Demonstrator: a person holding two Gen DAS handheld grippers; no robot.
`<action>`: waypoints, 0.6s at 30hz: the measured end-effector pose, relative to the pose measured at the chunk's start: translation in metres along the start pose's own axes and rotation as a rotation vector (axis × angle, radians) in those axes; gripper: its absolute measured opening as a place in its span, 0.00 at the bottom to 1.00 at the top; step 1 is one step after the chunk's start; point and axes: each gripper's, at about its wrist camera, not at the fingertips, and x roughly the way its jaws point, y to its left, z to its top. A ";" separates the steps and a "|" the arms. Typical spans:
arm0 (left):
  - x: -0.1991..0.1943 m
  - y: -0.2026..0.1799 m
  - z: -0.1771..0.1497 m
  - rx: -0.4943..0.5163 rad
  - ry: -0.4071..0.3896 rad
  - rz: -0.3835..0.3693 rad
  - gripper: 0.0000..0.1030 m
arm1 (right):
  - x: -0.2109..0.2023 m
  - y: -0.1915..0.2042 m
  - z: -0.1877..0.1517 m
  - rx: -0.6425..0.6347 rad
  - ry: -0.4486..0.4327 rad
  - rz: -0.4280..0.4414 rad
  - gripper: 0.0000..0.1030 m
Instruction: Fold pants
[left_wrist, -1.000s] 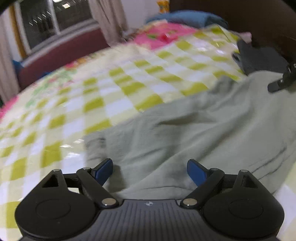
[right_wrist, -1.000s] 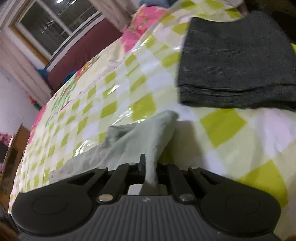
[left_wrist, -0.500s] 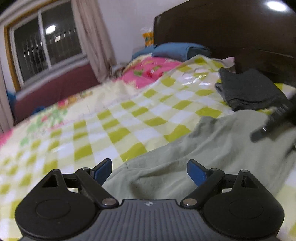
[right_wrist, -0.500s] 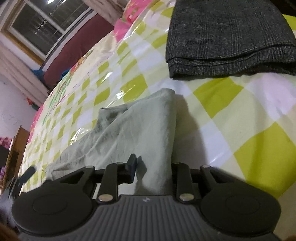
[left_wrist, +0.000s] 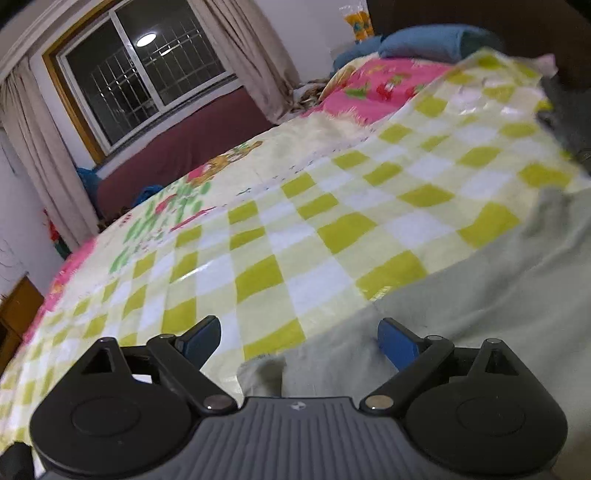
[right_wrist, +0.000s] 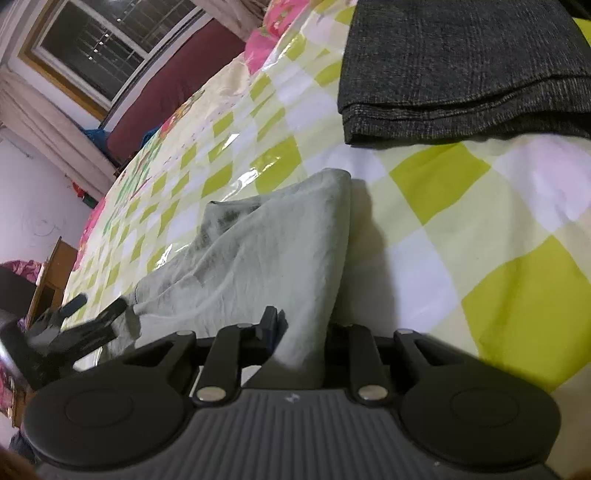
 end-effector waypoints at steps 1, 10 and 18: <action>-0.011 -0.001 -0.006 0.013 -0.011 -0.007 1.00 | -0.001 -0.001 0.001 0.017 -0.003 -0.002 0.13; -0.028 0.013 -0.053 -0.026 0.076 0.015 1.00 | -0.029 0.047 0.015 -0.019 -0.074 0.028 0.04; -0.037 0.053 -0.075 -0.226 0.069 -0.021 1.00 | 0.003 0.197 0.005 -0.297 0.001 0.030 0.05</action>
